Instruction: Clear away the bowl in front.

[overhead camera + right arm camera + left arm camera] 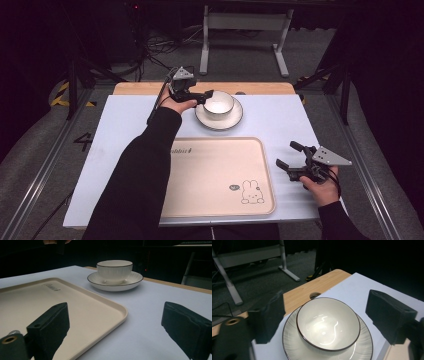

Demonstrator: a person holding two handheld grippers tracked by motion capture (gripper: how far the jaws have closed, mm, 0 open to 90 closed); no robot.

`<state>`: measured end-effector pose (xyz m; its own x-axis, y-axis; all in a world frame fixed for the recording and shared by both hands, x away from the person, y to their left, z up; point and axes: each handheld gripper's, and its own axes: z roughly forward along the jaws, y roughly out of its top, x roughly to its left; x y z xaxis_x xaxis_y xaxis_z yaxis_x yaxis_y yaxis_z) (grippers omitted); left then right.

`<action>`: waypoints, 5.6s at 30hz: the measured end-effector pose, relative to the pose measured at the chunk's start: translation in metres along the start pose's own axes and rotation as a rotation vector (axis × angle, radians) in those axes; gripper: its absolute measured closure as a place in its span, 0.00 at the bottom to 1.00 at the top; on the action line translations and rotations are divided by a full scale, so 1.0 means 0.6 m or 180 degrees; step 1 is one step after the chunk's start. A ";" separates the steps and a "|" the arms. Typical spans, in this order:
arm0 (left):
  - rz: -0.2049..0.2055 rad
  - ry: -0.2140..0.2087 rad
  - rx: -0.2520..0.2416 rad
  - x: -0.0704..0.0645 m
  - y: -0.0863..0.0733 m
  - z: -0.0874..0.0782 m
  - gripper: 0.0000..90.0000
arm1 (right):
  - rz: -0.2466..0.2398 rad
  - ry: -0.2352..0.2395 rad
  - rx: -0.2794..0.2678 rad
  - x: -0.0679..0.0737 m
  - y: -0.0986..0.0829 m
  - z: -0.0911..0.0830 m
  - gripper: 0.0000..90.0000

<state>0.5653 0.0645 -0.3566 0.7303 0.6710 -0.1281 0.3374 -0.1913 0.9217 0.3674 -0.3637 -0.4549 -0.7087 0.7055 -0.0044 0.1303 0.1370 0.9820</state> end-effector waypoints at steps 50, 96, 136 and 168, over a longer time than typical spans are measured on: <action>-0.1037 0.0109 0.1026 0.037 -0.073 0.133 0.48 | 0.0049 0.0043 -0.0060 -0.002 -0.001 -0.003 0.07; -0.1177 0.0422 0.1141 0.021 -0.034 0.105 0.90 | 0.0022 0.0019 -0.0050 -0.001 -0.001 -0.002 0.07; -0.0705 0.0010 0.1345 -0.021 0.028 -0.032 0.90 | 0.0079 -0.0035 -0.0056 -0.003 -0.001 -0.002 0.07; -0.0310 -0.0474 0.1574 -0.067 0.015 -0.098 0.90 | 0.0053 -0.0033 -0.0044 -0.002 -0.001 -0.002 0.06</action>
<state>0.5041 0.0780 -0.3217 0.7460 0.6003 -0.2884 0.6217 -0.4725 0.6246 0.3675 -0.3654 -0.4552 -0.6993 0.7147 0.0100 0.1323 0.1158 0.9844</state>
